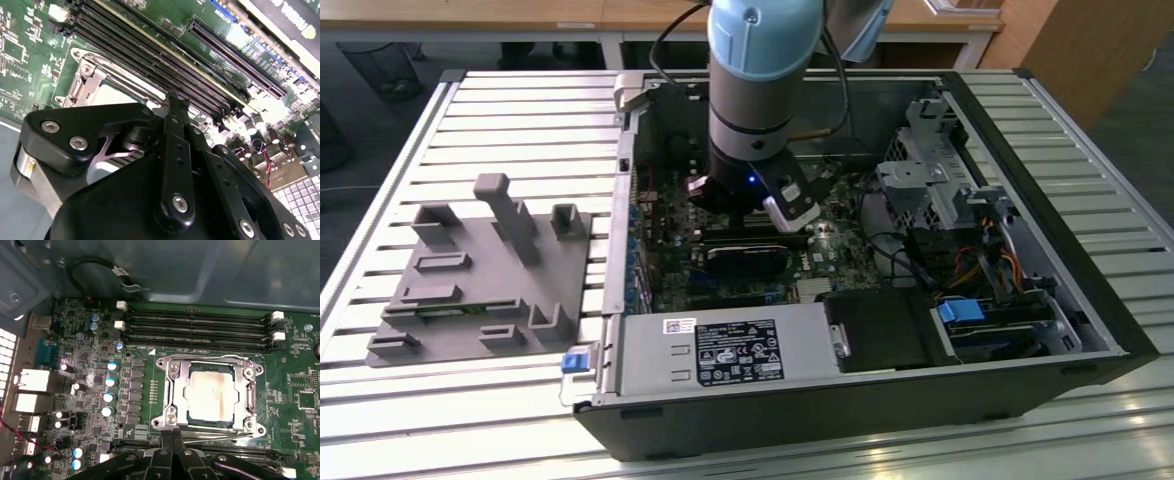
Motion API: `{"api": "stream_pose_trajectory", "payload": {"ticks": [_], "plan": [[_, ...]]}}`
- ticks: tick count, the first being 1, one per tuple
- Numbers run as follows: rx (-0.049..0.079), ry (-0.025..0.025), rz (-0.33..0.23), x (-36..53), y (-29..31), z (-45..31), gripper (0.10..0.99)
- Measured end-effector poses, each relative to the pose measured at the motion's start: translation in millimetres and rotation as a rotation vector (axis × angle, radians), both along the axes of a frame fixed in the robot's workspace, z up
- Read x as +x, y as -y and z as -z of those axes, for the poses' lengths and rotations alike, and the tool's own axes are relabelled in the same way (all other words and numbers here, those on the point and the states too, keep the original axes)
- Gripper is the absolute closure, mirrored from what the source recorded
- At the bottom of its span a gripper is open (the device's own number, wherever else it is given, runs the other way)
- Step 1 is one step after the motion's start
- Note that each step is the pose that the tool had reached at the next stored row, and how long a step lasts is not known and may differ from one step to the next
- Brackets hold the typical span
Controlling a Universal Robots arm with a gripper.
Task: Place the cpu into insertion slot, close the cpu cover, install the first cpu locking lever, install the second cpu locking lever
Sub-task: 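Install the second cpu locking lever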
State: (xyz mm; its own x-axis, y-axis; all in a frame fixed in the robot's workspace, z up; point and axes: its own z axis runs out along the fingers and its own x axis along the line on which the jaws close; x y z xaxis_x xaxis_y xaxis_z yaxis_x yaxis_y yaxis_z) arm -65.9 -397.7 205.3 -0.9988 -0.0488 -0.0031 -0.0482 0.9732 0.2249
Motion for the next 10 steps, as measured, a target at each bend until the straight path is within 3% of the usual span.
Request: {"api": "stream_pose_trajectory", "payload": {"ticks": [10], "plan": [[0.020, 0.0043, 0.000, -8.6, 1.0, 7.1, 0.980]]}}
